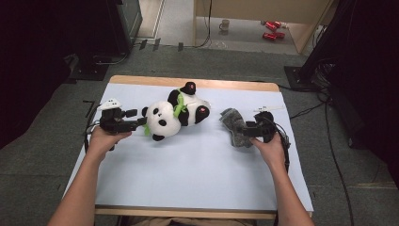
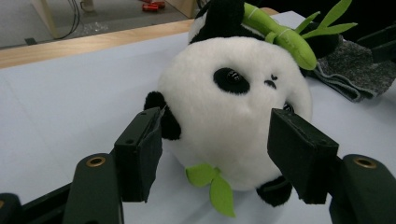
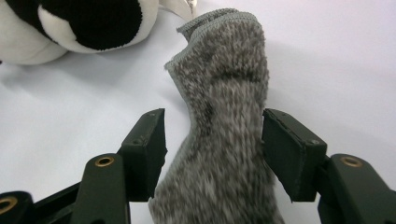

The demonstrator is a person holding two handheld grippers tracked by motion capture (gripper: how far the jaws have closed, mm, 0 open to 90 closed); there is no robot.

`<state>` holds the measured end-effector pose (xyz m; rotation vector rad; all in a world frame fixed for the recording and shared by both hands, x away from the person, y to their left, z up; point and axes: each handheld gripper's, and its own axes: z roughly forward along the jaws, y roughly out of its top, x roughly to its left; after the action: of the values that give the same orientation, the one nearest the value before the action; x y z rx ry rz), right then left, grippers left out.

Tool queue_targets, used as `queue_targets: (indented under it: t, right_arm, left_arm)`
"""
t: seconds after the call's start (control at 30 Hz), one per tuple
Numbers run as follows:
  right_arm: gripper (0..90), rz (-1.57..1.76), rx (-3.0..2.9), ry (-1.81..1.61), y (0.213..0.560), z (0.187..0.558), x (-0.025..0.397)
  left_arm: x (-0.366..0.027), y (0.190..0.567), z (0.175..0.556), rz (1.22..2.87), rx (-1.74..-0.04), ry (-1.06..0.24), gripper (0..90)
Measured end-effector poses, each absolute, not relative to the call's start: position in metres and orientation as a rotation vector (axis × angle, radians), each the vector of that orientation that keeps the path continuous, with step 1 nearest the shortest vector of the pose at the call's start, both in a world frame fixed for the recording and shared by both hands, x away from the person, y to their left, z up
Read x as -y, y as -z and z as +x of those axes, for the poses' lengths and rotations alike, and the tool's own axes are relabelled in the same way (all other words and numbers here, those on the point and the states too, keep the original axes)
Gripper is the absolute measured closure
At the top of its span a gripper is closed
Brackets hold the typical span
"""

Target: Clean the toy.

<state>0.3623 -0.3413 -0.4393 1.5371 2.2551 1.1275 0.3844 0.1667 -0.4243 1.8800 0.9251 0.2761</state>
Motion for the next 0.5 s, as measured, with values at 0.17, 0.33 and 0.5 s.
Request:
queue_targets:
  t: [0.17, 0.33, 0.5]
  right_arm:
    - [43.6, 1.501, -2.219, -1.134, 0.438, 0.348, 0.357]
    - [44.8, 1.538, -2.171, -1.141, 0.44, 0.341, 0.372]
    - [45.4, 1.557, -2.137, -1.117, 0.446, 0.336, 0.384]
  left_arm:
    - [-0.176, 0.428, 0.373, 1.899, -0.933, -0.306, 34.4]
    - [-0.18, 0.437, 0.365, 1.933, -0.933, -0.321, 34.1]
    - [-0.185, 0.448, 0.363, 1.971, -0.972, -0.319, 34.1]
